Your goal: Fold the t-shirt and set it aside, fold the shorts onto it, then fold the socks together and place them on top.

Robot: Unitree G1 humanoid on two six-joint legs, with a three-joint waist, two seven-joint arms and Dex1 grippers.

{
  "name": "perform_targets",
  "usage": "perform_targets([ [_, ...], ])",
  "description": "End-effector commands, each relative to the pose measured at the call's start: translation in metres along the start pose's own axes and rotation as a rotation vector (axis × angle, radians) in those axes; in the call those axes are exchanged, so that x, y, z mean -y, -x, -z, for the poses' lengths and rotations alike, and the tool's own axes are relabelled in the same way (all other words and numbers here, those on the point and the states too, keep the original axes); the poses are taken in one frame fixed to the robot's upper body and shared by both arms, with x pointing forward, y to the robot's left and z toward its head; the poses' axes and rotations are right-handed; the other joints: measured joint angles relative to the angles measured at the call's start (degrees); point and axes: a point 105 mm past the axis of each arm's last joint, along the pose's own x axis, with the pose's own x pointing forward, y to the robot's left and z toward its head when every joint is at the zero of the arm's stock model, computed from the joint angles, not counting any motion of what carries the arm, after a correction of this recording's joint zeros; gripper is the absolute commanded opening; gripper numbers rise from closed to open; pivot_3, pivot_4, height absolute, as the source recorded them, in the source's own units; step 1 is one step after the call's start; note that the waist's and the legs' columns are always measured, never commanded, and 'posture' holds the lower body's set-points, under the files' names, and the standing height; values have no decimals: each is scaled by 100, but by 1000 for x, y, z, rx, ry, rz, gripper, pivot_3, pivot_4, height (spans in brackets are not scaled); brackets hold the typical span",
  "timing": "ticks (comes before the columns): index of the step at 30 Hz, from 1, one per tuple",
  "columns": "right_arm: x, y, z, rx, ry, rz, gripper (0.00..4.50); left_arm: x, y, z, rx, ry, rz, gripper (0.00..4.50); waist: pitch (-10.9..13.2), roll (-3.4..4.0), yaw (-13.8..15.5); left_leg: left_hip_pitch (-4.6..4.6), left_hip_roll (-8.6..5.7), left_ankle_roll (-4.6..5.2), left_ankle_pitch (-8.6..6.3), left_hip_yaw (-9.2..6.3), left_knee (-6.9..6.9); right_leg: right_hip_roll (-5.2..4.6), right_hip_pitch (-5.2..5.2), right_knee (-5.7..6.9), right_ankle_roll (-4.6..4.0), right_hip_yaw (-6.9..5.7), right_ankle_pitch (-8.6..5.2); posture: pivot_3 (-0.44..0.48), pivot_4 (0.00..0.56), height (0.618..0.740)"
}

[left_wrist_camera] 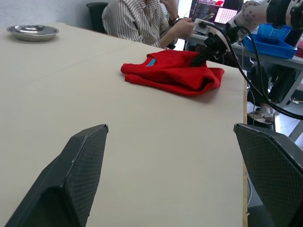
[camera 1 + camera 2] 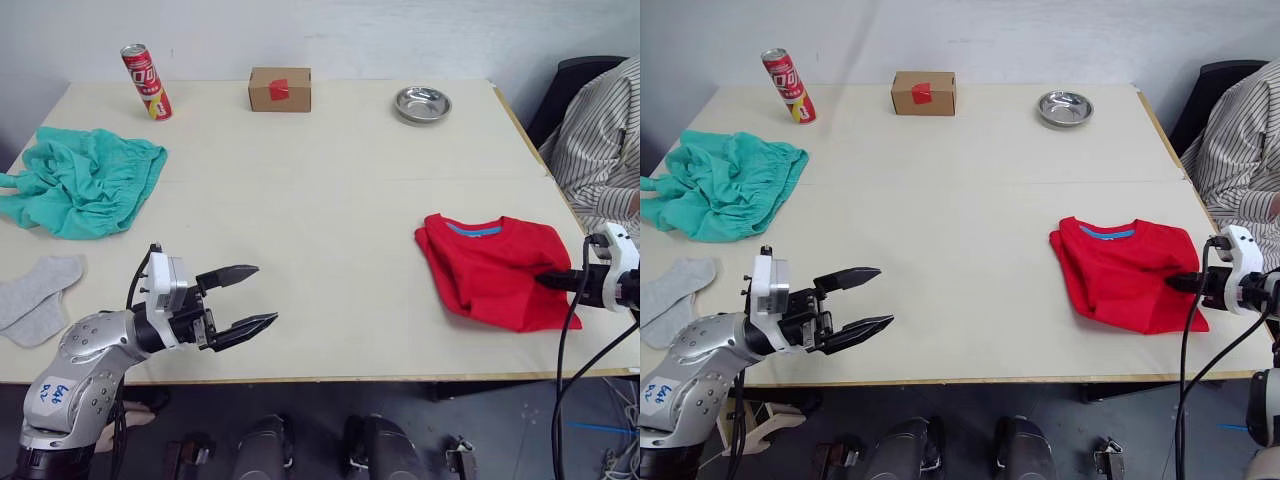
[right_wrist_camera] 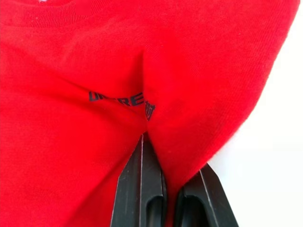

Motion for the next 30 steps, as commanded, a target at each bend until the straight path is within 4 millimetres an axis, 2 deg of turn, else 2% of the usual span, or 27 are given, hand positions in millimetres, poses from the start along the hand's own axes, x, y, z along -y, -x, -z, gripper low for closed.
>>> perform_targets([
  [1, 8, -1, 12, -44, -3, 46, 0, -1, 4, -10, 4, -52, -4, 4486, 0, 0, 0, -1, 0, 0, 0, 0, 0, 0, 0, -2, 1, 0, 1, 0, 150, 740],
  [5, 0, 3, 5, -31, 35, -16, 946, 0, 5, -9, -7, -53, 0, 4500, 0, 0, -12, -1, 1, -3, -4, 0, -3, 0, 2, -9, 3, 1, 4, 0, 150, 740],
  [8, 7, 18, 1, -39, 209, 18, 1951, -1, 11, -5, -28, -34, -19, 4500, 0, 1, -10, -1, 2, -3, -5, 0, -8, 0, 1, -14, 3, 0, 4, 0, 150, 740],
  [11, 12, 46, -18, 35, 460, 74, 2938, -8, 24, 2, -54, 2, -92, 4500, 16, 28, 45, -7, 0, -1, -6, 0, -10, 0, -1, -21, 4, -3, 4, 0, 150, 740],
  [15, -10, 70, -50, 241, 680, 28, 4347, -17, 51, 13, -102, 7, -219, 4500, 45, 75, -15, -11, -6, 8, -12, 17, -8, 0, -6, -31, 21, 6, 11, 0, 150, 740],
  [16, -17, 72, -52, 262, 755, 16, 4451, -19, 59, 17, -122, -2, -253, 4500, 48, 74, -46, -7, -2, 7, -11, 21, -9, 4, -6, -30, 21, 9, 11, 0, 150, 740],
  [18, -45, 70, -56, 349, 941, -52, 4451, -24, 82, 25, -155, -22, -365, 4500, 49, 73, -83, -3, 3, 2, -12, 22, -13, 10, -6, -29, 21, 9, 11, 0, 150, 740],
  [20, -66, 65, -52, 406, 1015, -118, 4451, -27, 99, 29, -163, -36, -455, 4500, 50, 72, -141, 1, 9, -3, -17, 21, -18, 14, -7, -29, 19, 10, 10, 0, 150, 740],
  [22, -104, 36, -30, 473, 1113, -218, 4451, -28, 139, 38, -186, -56, -657, 4500, 48, 49, -165, 0, 12, 12, -29, 19, -19, 14, -8, -30, 19, 10, 10, 0, 150, 740],
  [24, -127, 13, -7, 500, 1138, -251, 4451, -23, 171, 43, -193, -61, -820, 4500, 42, 17, -189, 4, 25, -13, -49, 16, -18, 18, -4, -31, 18, 12, 9, 0, 150, 740],
  [26, -135, 2, 2, 514, 1103, -264, 4451, -18, 185, 43, -186, -64, -895, 4500, 56, 25, -155, -2, 31, -9, -56, 16, -13, 22, -5, -34, 15, 12, 8, 0, 150, 740],
  [30, -165, -17, 14, 593, 1068, -349, 4451, -3, 227, 44, -157, -44, -1119, 4500, 64, 38, -70, -12, 2, 16, -62, 17, -3, -5, -13, -35, 28, 22, 16, 0, 150, 740],
])
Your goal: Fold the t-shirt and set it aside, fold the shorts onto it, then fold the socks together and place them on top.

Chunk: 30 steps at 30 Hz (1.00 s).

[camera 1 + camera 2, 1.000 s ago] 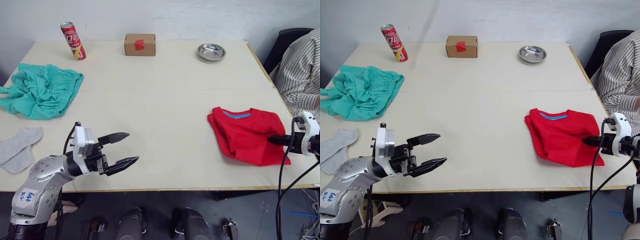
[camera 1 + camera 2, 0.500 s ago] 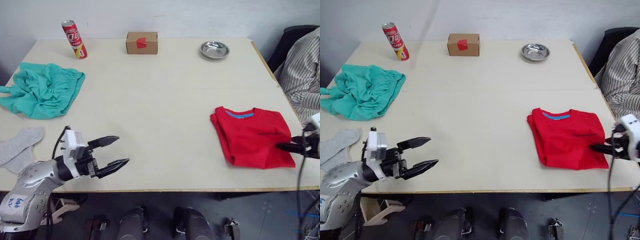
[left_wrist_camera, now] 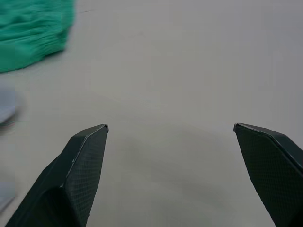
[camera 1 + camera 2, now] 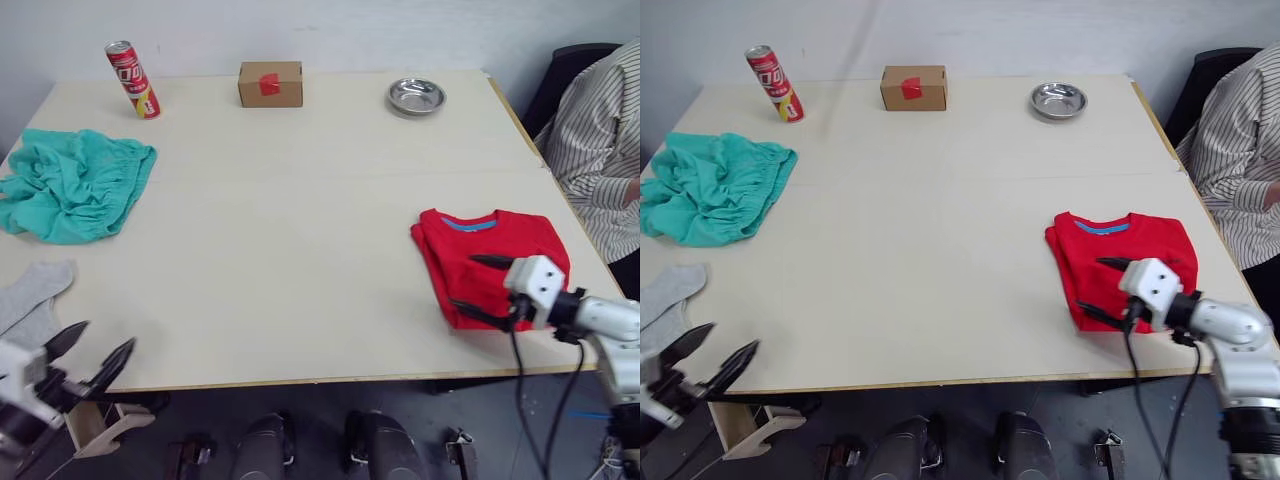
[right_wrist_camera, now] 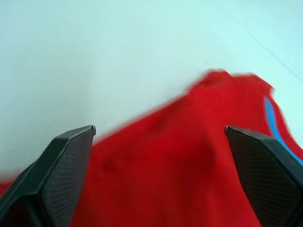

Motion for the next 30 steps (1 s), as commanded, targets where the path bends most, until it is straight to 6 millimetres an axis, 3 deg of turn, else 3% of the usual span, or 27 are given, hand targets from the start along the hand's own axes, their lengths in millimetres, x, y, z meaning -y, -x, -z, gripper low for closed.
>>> perform_targets([
  [1, -4, -13, -23, 106, 49, 18, 4451, -21, 28, -5, 40, 4, -171, 4500, -1, -7, 33, 1, 1, 2, -2, -2, 4, 0, 5, -5, 1, -1, 3, 0, 150, 740],
  [7, -35, -31, -36, 190, -12, -31, 4451, -31, 51, 6, 26, 94, -335, 4500, -5, -13, 65, -2, -3, 9, -5, -38, -8, -6, 34, -36, 0, -33, 8, 0, 150, 740],
  [10, -39, -32, -38, 197, -42, -7, 4451, -36, 48, -1, 52, 128, -363, 4500, 0, -5, 65, -11, -31, 43, 22, -124, -4, -19, 83, -37, 22, -122, -8, 0, 150, 740],
  [12, -46, -31, -40, 209, -24, 3, 4451, -41, 35, -11, 71, 132, -356, 4500, 2, -7, 93, -10, -53, 46, 31, -184, -2, -44, 119, -39, 30, -186, -19, 0, 150, 740],
  [16, -46, -31, -53, 262, -96, -6, 4451, -47, -12, -37, 43, 99, -279, 4500, 3, -7, 235, -11, -68, 14, 39, -205, 3, -56, 112, -17, 19, -186, -27, 0, 150, 740],
  [20, -43, -33, -79, 367, -159, -60, 4451, -58, -71, -62, 15, 64, -228, 4500, 5, 0, 230, -2, -67, 14, 40, -194, -5, -52, 111, -25, 8, -152, -22, 0, 150, 740],
  [23, -45, -39, -95, 413, -142, -104, 4451, -67, -134, -73, -53, 24, -165, 4500, 5, -3, 246, 9, -69, 7, 41, -177, -9, -49, 103, -6, 10, -143, -21, 0, 150, 740],
  [26, -45, -43, -99, 416, -134, -97, 4451, -73, -171, -78, -76, 51, -155, 4500, 0, -12, 225, -6, -71, -2, 73, -144, -15, -42, 74, 9, 14, -137, -24, 0, 150, 740],
  [30, -44, -45, -98, 410, -124, -67, 4451, -67, -215, -81, -115, 43, -153, 4500, -7, -47, 185, -9, -71, -3, 72, -87, -16, 8, 57, 17, 34, -101, -27, 0, 150, 740],
])
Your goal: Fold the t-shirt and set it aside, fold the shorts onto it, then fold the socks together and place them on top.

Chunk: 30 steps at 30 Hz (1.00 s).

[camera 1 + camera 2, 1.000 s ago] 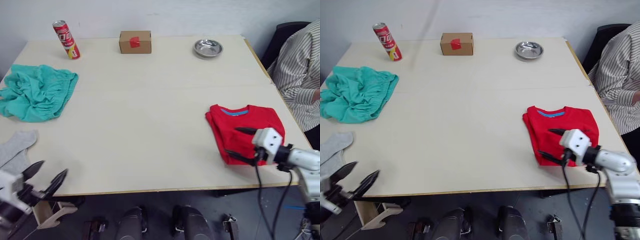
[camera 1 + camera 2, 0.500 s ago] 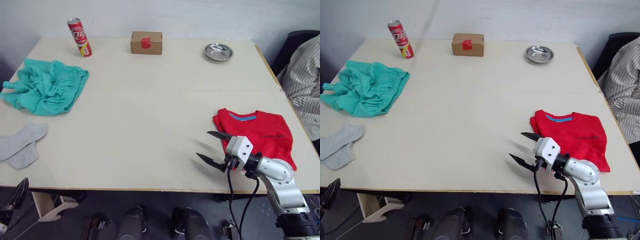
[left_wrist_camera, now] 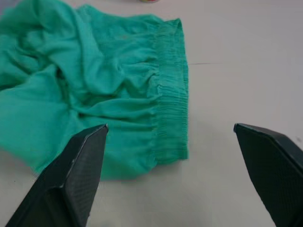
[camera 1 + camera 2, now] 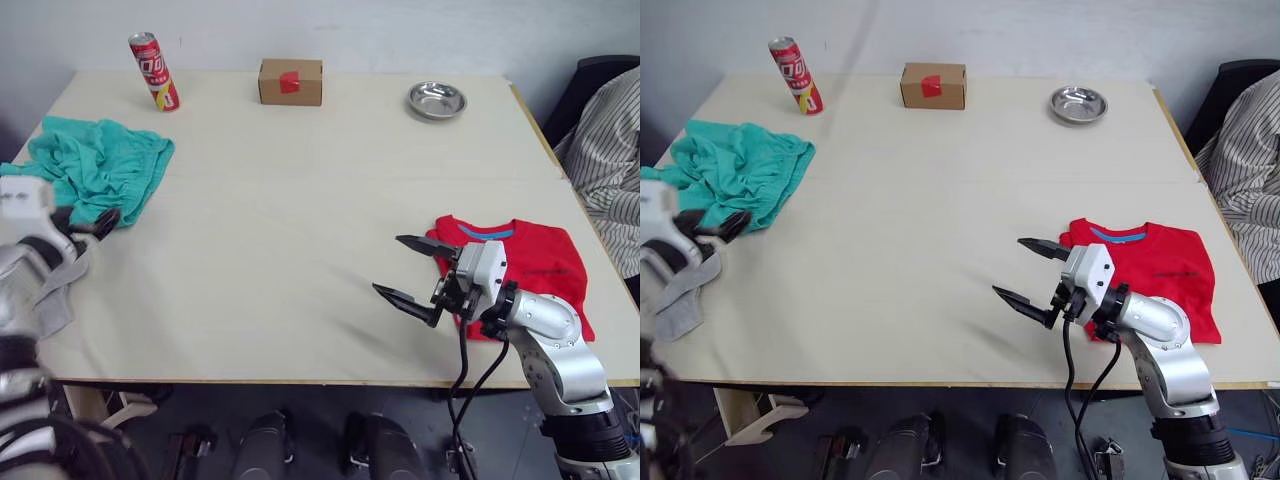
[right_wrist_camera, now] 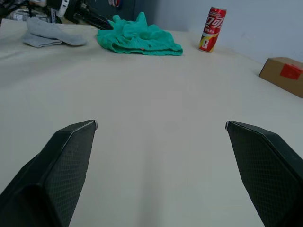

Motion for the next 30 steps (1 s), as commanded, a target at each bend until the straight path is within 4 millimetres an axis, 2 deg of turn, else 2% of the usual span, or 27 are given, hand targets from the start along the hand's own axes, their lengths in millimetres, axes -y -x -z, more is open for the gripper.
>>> perform_targets([
  [1, 0, 0, -9, 24, 38, 20, 4451, 2, -18, 9, -67, -53, -34, 4500, -3, -14, -21, -3, -1, 2, -1, 16, -1, 1, -13, 2, 6, 15, 1, 0, 150, 740],
  [4, 1, 3, -10, 14, 56, 47, 4451, 2, -26, 24, -163, -82, -93, 4500, 2, -26, -114, -4, -11, 23, -12, 63, 0, 2, -39, 11, 33, 41, 1, 0, 150, 740],
  [7, 5, 10, -12, 6, 73, 96, 4500, -1, -26, 34, -214, -71, -140, 3868, 5, -34, -179, 2, -11, 35, -19, 79, 7, -3, -44, 14, 46, 61, 5, 0, 150, 740],
  [14, 8, 25, -11, -21, 87, 192, 4500, -6, -23, 41, -230, -35, -174, 1583, 3, -38, -218, 31, -8, 30, -18, 78, 20, -41, -43, 51, 44, 123, 5, 0, 150, 740],
  [17, 6, 27, -7, -31, 82, 199, 4500, -3, -24, 35, -176, -13, -138, 632, 3, -38, -238, 38, -12, 25, -11, 78, 23, -56, -48, 80, 42, 124, 6, 0, 150, 740],
  [19, 7, 28, -4, -39, 78, 197, 4500, 11, -30, 19, -88, -23, -44, 15, 3, -38, -241, 40, -13, 24, -7, 78, 22, -59, -49, 86, 42, 123, 6, 0, 150, 740],
  [23, 7, 30, -1, -63, 78, 188, 4500, 55, -39, -14, 50, -48, 221, 15, 4, -40, -202, 33, -24, 30, -2, 77, 23, -67, -53, 88, 41, 119, 6, 0, 150, 740],
  [25, 9, 31, -1, -82, 91, 178, 4500, 92, -40, -26, 80, -96, 419, 15, 4, -41, -159, 26, -33, 40, -3, 77, 30, -75, -53, 86, 41, 115, 6, 0, 150, 740],
  [27, 10, 32, 1, -99, 93, 168, 4500, 135, -32, -32, 96, -153, 629, 15, 6, -44, -111, 17, -38, 48, -8, 78, 43, -81, -54, 84, 42, 112, 7, 0, 150, 740],
  [30, 10, 34, 2, -112, 93, 163, 4500, 179, -13, -33, 105, -170, 810, 15, 6, -45, -123, 17, -42, 56, -12, 80, 56, -89, -46, 84, 47, 115, 8, 0, 150, 740],
])
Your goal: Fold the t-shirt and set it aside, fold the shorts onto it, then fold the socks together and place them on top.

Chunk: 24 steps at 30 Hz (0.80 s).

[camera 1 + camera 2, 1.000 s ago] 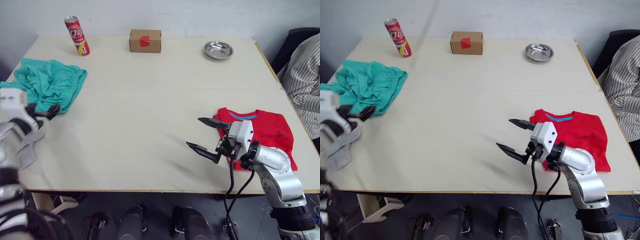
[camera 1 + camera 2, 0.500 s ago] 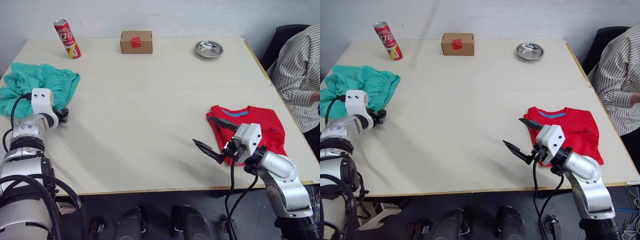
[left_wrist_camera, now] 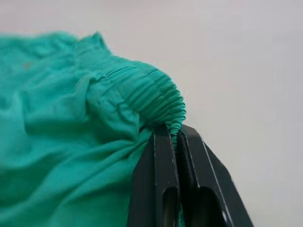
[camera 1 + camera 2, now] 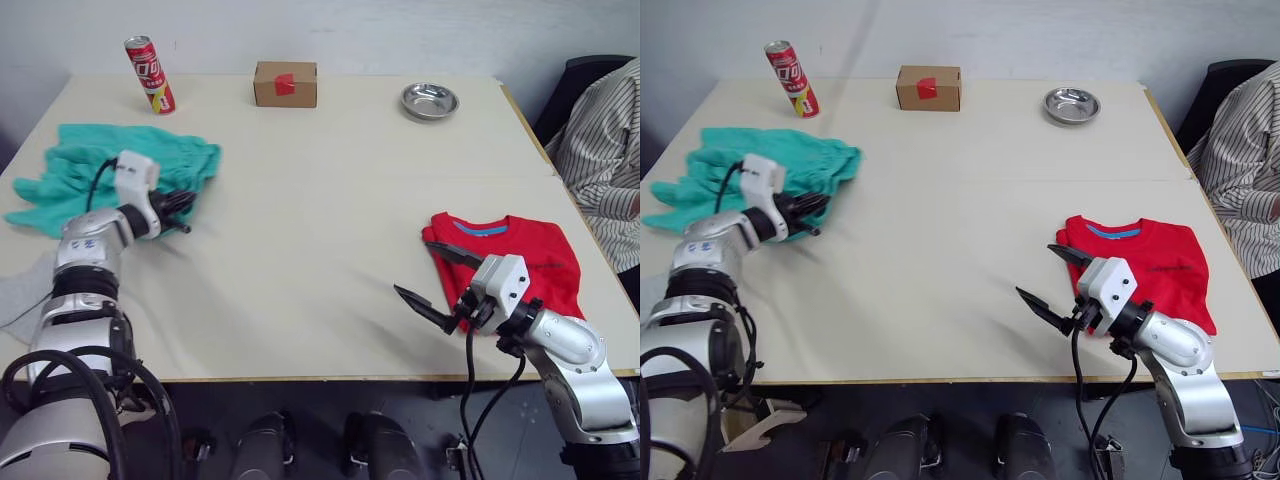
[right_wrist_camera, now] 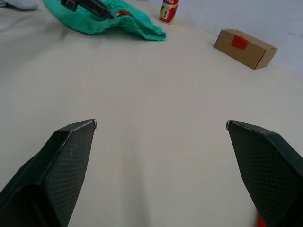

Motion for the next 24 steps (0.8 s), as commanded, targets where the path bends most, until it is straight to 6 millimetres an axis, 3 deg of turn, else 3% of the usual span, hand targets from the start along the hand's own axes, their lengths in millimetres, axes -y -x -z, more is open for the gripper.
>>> perform_targets([
  [1, 4, 4, -4, -2, 29, 3, 4500, 59, -10, -21, 50, -30, 242, 15, 0, 0, -5, 1, 0, 1, 0, 2, 1, 0, 2, 2, 1, 2, 0, 0, 150, 740],
  [5, 3, 6, -3, -11, 21, 17, 4500, 118, -15, -17, 50, 12, 407, 15, 1, 1, -64, -1, -4, 6, 11, -25, -3, -2, 19, 8, 1, -25, 0, 0, 150, 740],
  [8, 4, 10, 1, -34, 10, 49, 4500, 144, -16, -7, 38, 19, 465, 15, 3, 3, -127, 2, -46, 3, 48, -160, -29, -25, 99, -11, 7, -141, -2, 0, 150, 740],
  [11, 3, 16, 4, -59, 5, 56, 4500, 163, -17, 5, 0, 21, 495, 15, 4, 5, -75, 14, -36, -3, 49, -155, -28, -19, 99, -36, 7, -100, -4, 0, 150, 740],
  [16, -2, 19, 2, -42, -42, 33, 4500, 189, -9, -6, 71, 29, 618, 1288, 5, 7, 18, 12, -31, -5, 44, -151, -30, -17, 95, -42, 6, -93, -3, 0, 150, 740],
  [18, -4, 19, 1, -36, -51, 17, 4500, 190, 1, -18, 137, 35, 665, 1871, 5, 8, 31, 11, -28, -8, 40, -151, -31, -15, 95, -48, 5, -93, -4, 0, 150, 740],
  [22, -3, 18, -2, -31, -47, -2, 4500, 159, 38, -41, 258, 50, 687, 3093, 10, 17, -5, 12, -23, -10, 39, -147, -31, -8, 95, -51, 5, -92, -4, 0, 150, 740],
  [24, -5, 13, -5, -14, -54, -23, 4500, 140, 51, -47, 270, 91, 648, 3093, 13, 21, -5, 15, -16, -14, 40, -147, -31, -1, 95, -49, 2, -92, -5, 0, 150, 740],
])
